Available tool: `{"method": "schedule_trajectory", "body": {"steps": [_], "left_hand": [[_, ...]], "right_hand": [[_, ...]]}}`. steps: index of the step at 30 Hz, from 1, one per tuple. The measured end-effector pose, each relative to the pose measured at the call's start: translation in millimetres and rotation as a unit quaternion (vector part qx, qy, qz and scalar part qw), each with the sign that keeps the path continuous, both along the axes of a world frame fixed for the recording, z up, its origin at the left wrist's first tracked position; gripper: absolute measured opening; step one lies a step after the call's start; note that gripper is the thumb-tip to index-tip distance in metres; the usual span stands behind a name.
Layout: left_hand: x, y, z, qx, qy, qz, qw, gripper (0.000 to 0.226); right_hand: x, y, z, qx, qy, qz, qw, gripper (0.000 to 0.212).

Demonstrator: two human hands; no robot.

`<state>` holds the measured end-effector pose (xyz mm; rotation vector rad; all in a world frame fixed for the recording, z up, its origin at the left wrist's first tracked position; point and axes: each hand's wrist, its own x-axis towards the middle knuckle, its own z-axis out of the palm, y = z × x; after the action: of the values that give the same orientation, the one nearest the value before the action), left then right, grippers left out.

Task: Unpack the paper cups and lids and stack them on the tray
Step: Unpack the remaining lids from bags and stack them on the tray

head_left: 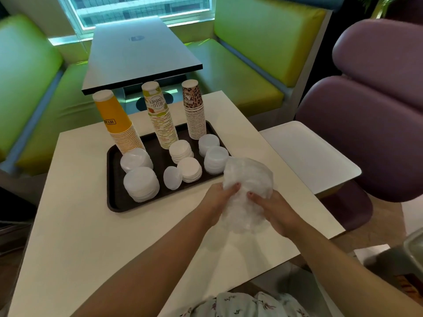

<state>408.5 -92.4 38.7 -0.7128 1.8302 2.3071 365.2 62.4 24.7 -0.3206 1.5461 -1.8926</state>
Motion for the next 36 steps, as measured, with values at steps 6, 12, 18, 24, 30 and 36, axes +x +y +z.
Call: {"method": "schedule_trajectory", "body": {"steps": [6,12,18,24,30,36], "left_hand": [[-9,25,1,-0.299,0.195,-0.066,0.932,0.067],[-28,34,12,-0.193,0.092,-0.194,0.957,0.035],[-51,41,22,-0.13,0.054,-0.219,0.966,0.072],[-69,66,30,-0.364,0.064,-0.251,0.894,0.068],[-90,92,31,-0.445,0.099,-0.27,0.848,0.029],[-113,116,23,-0.477,0.187,-0.329,0.793,0.024]], "right_hand": [[-17,20,0,0.107,0.062,-0.116,0.986,0.081],[-25,45,11,0.135,0.133,-0.135,0.972,0.089],[-31,71,21,0.083,0.103,-0.056,0.99,0.052],[-40,91,21,0.288,0.212,-0.116,0.927,0.077],[-36,119,15,0.356,0.323,-0.208,0.852,0.016],[-39,160,4,0.325,0.287,-0.297,0.851,0.038]]}}
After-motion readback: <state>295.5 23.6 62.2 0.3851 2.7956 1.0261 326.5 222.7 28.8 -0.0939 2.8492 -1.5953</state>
